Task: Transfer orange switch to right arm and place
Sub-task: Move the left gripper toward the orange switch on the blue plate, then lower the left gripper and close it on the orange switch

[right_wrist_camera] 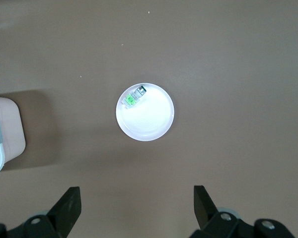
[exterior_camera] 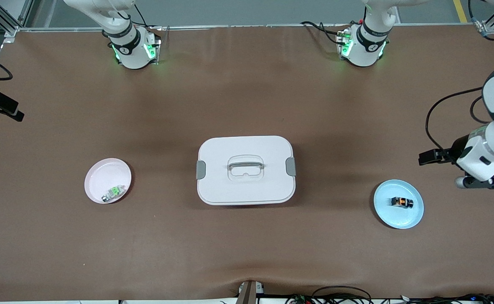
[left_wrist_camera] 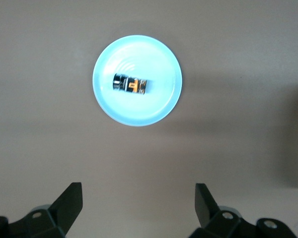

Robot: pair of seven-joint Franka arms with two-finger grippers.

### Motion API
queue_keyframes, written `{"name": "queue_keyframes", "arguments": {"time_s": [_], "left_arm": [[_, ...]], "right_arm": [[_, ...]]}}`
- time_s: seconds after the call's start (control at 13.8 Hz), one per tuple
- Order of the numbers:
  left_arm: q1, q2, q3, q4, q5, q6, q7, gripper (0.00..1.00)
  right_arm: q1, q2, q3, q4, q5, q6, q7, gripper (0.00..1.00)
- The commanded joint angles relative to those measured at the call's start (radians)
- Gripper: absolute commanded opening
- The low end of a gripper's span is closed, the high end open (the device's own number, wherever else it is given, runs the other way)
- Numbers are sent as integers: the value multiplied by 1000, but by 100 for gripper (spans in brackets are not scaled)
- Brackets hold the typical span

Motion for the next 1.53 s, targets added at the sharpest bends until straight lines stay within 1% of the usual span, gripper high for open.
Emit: {"name": "queue_keyframes", "arguments": {"time_s": [0.0,0.29,0.58,0.94,1.16,1.45], "left_arm": [[25,64,-3,18,-24,57,79,100],[23,128,0,18,-5,116,142,100],[28,199,0,19,16,187,145,100],[43,254,0,22,24,273,172,100],[39,326,1,79,42,296,250,100],[39,370,1,88,48,336,255,100]], "right_arm": [[-13,-21,7,-16,6,6,-7,100],[-12,-21,7,-15,6,6,-7,100],[-13,-21,7,-15,6,6,-7,100],[-13,-21,7,-15,6,7,-7,100],[-15,-19,7,-15,6,6,-7,100],[-18,-19,5,-15,6,6,-7,100]]}}
